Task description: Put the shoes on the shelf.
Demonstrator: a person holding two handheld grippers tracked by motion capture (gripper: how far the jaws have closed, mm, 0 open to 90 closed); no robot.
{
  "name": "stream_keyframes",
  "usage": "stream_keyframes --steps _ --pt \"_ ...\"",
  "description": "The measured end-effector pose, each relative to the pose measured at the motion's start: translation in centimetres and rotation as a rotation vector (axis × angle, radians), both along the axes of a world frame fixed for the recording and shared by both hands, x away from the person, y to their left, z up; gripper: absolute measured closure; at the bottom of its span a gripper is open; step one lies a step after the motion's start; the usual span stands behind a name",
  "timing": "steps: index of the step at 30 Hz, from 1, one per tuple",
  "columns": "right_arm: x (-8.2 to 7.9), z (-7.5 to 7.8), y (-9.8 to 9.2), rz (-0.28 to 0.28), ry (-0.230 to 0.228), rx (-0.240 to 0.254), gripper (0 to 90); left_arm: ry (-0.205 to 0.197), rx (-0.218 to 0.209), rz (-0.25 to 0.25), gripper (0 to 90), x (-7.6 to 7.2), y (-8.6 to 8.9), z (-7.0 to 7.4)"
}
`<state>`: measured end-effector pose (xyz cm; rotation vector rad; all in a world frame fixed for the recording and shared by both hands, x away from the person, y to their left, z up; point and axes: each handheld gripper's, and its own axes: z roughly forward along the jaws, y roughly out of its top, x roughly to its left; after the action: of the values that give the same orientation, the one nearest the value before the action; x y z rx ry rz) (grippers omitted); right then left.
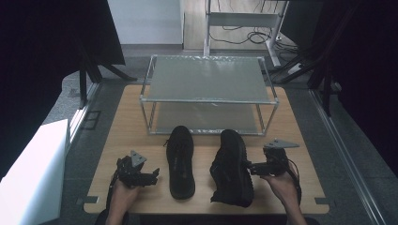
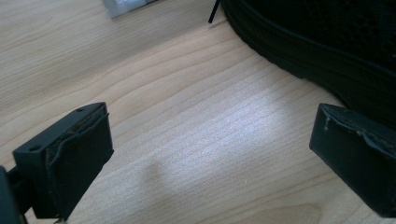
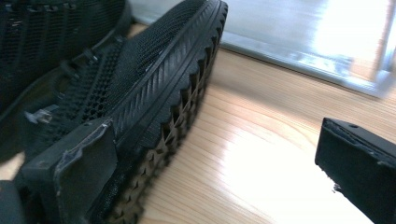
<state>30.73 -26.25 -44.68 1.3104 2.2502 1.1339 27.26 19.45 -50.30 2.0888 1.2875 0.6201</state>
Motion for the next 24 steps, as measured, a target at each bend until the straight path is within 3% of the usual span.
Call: stream_keyframes --steps 5,10,18,22,24 --pt "0.0 -0.4 -2.2 -0.034 -0.007 -0.009 0.6 0.004 0.006 -0.005 0.0 0.1 -0.1 -0.1" --pt "0.2 -1.3 -3.6 -0.045 0.034 0.071 1.6 0.010 0.006 -0.002 0.0 0.1 -0.1 -0.1" --pt "0.2 -2.4 -5.6 -0.078 0.069 0.050 7.5 0.015 0.007 -0.011 0.0 0.1 -0.3 -0.2" --pt "0.6 -3.6 -6.5 -0.110 0.095 -0.026 9.8 0.016 0.004 -0.007 0.0 0.1 -0.2 -0.2" --pt "0.7 -4.1 -7.2 -0.122 0.112 0.002 8.9 0.020 0.004 -0.007 0.0 0.1 -0.1 -0.3"
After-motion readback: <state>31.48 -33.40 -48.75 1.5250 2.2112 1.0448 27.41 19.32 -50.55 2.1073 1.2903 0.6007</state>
